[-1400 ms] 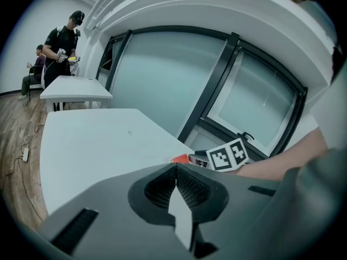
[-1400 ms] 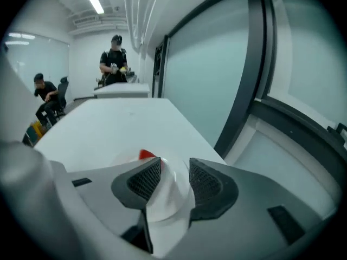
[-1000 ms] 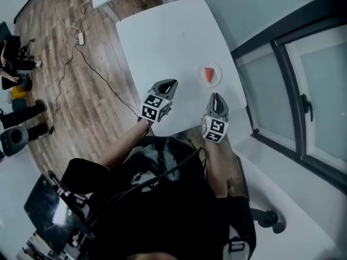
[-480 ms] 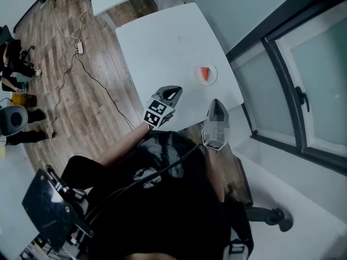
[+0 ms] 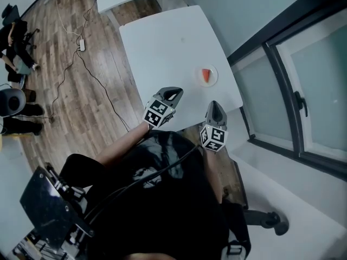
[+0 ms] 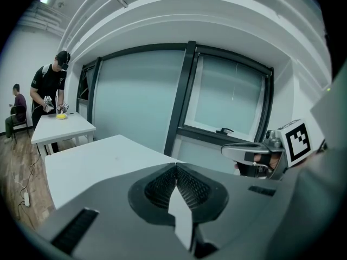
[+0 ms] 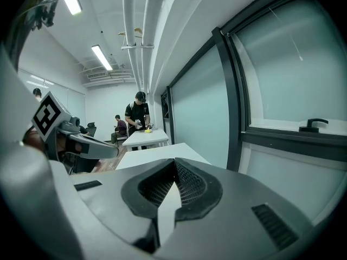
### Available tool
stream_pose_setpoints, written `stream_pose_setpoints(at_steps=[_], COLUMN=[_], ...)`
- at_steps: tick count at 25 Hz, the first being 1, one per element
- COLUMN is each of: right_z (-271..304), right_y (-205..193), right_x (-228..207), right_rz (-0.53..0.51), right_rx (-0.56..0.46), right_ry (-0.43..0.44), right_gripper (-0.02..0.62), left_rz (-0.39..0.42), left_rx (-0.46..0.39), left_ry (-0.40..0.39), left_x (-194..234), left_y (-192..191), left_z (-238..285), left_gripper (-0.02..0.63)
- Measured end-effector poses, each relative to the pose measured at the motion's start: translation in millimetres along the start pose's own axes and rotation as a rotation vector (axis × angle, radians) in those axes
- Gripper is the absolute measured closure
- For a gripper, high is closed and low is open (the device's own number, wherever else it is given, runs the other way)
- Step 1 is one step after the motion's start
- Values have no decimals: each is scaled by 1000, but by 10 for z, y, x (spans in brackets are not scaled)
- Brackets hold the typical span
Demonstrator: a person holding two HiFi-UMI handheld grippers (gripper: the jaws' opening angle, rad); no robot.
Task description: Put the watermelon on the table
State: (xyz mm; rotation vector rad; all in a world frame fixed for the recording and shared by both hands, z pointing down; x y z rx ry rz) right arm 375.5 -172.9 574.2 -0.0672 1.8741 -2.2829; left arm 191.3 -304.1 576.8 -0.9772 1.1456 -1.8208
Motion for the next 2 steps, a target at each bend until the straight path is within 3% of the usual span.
stream_pose_setpoints(at_steps=[2], right_z=[4], right_y=[-7], right_x=[2], right_rz=[1], right_rx=[3], right_ry=[3], right_gripper=[584], left_rz=[0], left_rx=[2], left_ry=[0], left_x=[-4], left_y=[-4], left_z=[-2], left_gripper=[600])
Point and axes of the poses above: the fingertips, and each gripper's own axes: z forward along the fingers, x to its left, y out of its top, the point moved 9 cm from there along -z, backward along the fingers, and after that the axes turned 9 degrees about -x, right-handed, at the moved point
